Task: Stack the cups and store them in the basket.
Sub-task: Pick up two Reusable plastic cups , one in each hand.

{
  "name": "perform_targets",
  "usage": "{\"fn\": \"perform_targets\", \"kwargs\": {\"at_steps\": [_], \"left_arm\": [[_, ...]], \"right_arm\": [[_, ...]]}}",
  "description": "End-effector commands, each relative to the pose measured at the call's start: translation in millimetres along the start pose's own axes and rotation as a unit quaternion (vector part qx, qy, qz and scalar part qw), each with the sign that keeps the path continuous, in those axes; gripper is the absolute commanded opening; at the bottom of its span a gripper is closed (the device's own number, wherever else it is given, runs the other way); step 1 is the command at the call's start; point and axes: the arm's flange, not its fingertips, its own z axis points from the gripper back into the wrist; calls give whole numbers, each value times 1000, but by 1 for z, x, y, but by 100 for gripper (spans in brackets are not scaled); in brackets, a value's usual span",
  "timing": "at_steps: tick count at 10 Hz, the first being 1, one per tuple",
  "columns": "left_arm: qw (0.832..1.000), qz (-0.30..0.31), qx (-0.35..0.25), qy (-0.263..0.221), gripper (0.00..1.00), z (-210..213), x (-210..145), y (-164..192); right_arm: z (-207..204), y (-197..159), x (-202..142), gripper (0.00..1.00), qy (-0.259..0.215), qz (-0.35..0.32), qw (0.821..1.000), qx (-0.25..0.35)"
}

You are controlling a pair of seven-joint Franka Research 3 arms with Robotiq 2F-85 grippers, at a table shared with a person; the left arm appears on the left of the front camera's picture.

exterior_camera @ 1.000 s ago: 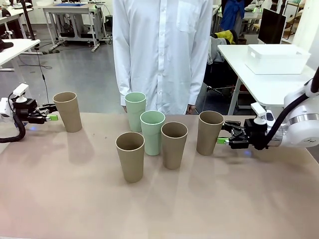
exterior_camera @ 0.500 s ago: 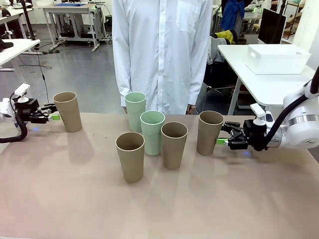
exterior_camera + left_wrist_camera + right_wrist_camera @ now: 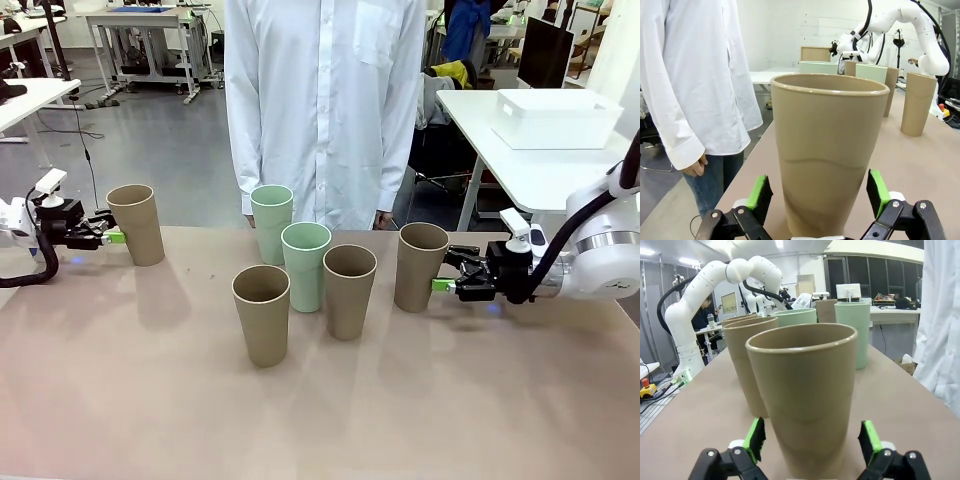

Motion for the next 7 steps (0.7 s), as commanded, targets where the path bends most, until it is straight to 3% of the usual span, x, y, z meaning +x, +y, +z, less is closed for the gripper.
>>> {"fn": "perform_targets", "kwargs": {"at_steps": [1, 7], "left_arm": [[1000, -13, -2, 4, 100, -11, -5, -10], [1000, -10, -9, -12, 100, -24, -11, -7]], "right_arm": [[-14, 6, 2, 100, -5, -13, 1000, -15], [-36, 3, -4, 100, -14, -22, 1000, -3]]}}
